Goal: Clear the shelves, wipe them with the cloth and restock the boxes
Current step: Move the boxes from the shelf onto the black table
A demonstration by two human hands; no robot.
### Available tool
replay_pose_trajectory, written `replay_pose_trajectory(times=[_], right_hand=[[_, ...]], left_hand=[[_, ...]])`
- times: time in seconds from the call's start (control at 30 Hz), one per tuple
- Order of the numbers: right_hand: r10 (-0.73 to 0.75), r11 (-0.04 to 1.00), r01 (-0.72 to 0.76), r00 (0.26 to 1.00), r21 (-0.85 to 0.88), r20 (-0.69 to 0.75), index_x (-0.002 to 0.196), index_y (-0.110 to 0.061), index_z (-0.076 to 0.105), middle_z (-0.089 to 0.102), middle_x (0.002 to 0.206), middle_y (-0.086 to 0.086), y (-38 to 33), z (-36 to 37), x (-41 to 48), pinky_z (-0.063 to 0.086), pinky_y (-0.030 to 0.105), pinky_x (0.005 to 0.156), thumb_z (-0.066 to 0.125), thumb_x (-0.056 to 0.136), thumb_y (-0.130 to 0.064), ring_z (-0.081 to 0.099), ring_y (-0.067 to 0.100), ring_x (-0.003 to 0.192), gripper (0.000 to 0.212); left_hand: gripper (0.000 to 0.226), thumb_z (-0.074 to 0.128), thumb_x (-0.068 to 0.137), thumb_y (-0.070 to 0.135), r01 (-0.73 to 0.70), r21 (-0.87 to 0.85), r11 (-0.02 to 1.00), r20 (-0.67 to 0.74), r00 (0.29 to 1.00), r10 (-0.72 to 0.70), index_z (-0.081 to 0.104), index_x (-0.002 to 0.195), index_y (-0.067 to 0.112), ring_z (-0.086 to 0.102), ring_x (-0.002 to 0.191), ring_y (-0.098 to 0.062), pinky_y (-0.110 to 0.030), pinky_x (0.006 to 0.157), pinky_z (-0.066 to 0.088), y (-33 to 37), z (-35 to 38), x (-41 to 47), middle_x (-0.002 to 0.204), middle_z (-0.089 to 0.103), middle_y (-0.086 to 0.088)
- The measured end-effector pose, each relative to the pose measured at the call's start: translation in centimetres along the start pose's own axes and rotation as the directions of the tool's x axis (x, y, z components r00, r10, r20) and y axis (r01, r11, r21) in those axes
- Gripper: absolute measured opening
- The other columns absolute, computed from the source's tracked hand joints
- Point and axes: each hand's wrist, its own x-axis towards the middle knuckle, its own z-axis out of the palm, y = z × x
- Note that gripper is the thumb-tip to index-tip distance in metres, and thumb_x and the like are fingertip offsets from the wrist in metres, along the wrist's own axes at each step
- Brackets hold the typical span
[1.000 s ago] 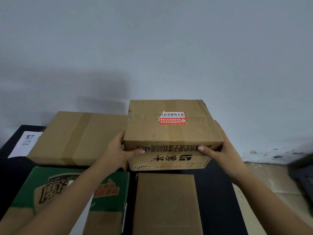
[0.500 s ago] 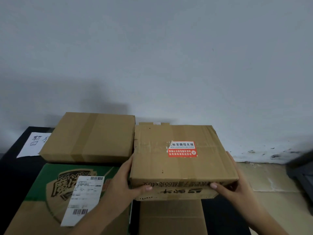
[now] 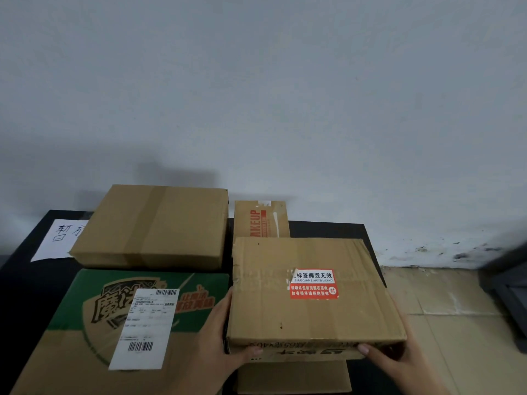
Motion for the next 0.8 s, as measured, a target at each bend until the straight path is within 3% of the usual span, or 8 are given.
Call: replay_pose_trajectory(times=[0.1, 0.17, 0.23, 0.4, 0.57, 0.63, 0.7, 0.8], right_hand=[[0.054, 0.999, -0.054, 0.998, -0.008, 0.016, 0.143, -0.035, 0.037, 0.061, 0.125, -0.032, 0.3, 0.3, -0.4, 0.044, 0.002, 0.091, 0.097, 0.041, -0.059, 0.056, -0.013, 0.118, 0.121], [0.061, 0.998, -0.06, 0.998, -0.014, 0.029, 0.141, -0.036, 0.037, 0.06, 0.125, -0.034, 0.3, 0.4, -0.7, 0.042, 0.0, 0.09, 0.093, 0.037, -0.068, 0.054, -0.015, 0.118, 0.123], [0.056, 0.998, -0.055, 0.998, -0.035, 0.033, 0.14, -0.037, 0.038, 0.059, 0.124, -0.035, 0.2, 0.5, -0.8, 0.04, -0.002, 0.089, 0.093, 0.037, -0.066, 0.054, -0.016, 0.117, 0.121], [0.047, 0.994, -0.038, 0.996, -0.106, 0.082, 0.144, -0.029, 0.034, 0.053, 0.129, -0.039, -0.1, 0.2, -1.0, 0.036, -0.003, 0.093, 0.087, 0.042, -0.076, 0.049, -0.019, 0.122, 0.124], [0.072, 0.993, -0.063, 0.993, -0.098, 0.098, 0.146, -0.036, 0.044, 0.06, 0.137, -0.016, -1.3, -1.6, -0.9, 0.046, 0.008, 0.095, 0.089, 0.051, -0.065, 0.056, -0.005, 0.123, 0.109], [0.059, 0.993, -0.048, 0.993, -0.112, 0.099, 0.141, -0.046, 0.053, 0.059, 0.142, -0.011, -2.0, -2.6, -0.7, 0.049, 0.013, 0.096, 0.086, 0.061, -0.059, 0.056, -0.001, 0.127, 0.087], [0.032, 0.986, -0.02, 0.997, -0.163, 0.072, 0.134, -0.057, 0.05, 0.059, 0.138, -0.024, -3.1, -3.6, -0.5, 0.048, 0.017, 0.102, 0.076, 0.061, -0.08, 0.053, -0.002, 0.13, 0.081], [0.005, 0.954, 0.0, 1.0, -0.298, 0.014, 0.131, -0.053, 0.058, 0.057, 0.133, -0.031, -4.9, -4.4, 1.0, 0.045, 0.031, 0.108, 0.055, 0.067, -0.093, 0.05, -0.006, 0.129, 0.076]], left_hand=[[0.118, 0.082, 0.056, 0.076, -0.018, 0.036, 0.999, -0.008, 1.0, 0.019, 0.022, 0.15, 0.038, 0.03, 0.135, 0.021, -0.002, 0.103, 0.029, -0.5, 0.3, -0.4, 0.145, 0.03, 0.046], [0.117, 0.084, 0.058, 0.072, -0.016, 0.054, 0.998, -0.027, 0.999, 0.017, 0.025, 0.152, 0.034, 0.032, 0.136, 0.016, 0.0, 0.101, 0.029, -1.1, 0.5, -0.7, 0.147, 0.033, 0.041], [0.115, 0.086, 0.059, 0.067, -0.018, 0.066, 0.998, -0.042, 0.999, 0.021, 0.028, 0.154, 0.036, 0.034, 0.137, 0.013, -0.001, 0.103, 0.031, -1.8, 0.7, -1.0, 0.149, 0.035, 0.038], [0.116, 0.087, 0.048, 0.073, 0.026, 0.061, 0.998, -0.022, 0.999, -0.025, 0.016, 0.14, 0.073, 0.032, 0.136, 0.017, -0.01, 0.103, 0.033, -1.9, 0.4, -1.4, 0.147, 0.031, 0.041], [0.12, 0.087, 0.042, 0.076, 0.052, 0.119, 0.992, 0.09, 0.994, -0.063, 0.008, 0.132, 0.082, 0.021, 0.129, 0.03, -0.008, 0.102, 0.031, 0.4, -0.9, -1.1, 0.14, 0.02, 0.055], [0.121, 0.084, 0.045, 0.082, 0.053, 0.235, 0.971, 0.173, 0.98, -0.095, 0.005, 0.136, 0.079, 0.015, 0.131, 0.03, -0.02, 0.115, 0.027, 1.7, -2.2, -1.0, 0.14, 0.013, 0.058], [0.127, 0.071, 0.046, 0.094, 0.041, 0.42, 0.907, 0.216, 0.966, -0.144, -0.004, 0.144, 0.064, 0.01, 0.14, 0.018, -0.034, 0.122, 0.02, 2.9, -3.7, -0.8, 0.15, -0.002, 0.045], [0.12, 0.049, 0.046, 0.105, -0.026, 0.628, 0.778, 0.249, 0.954, -0.169, -0.002, 0.144, 0.06, 0.018, 0.143, 0.005, -0.035, 0.12, 0.026, 5.1, -6.3, -0.2, 0.156, 0.006, 0.032]])
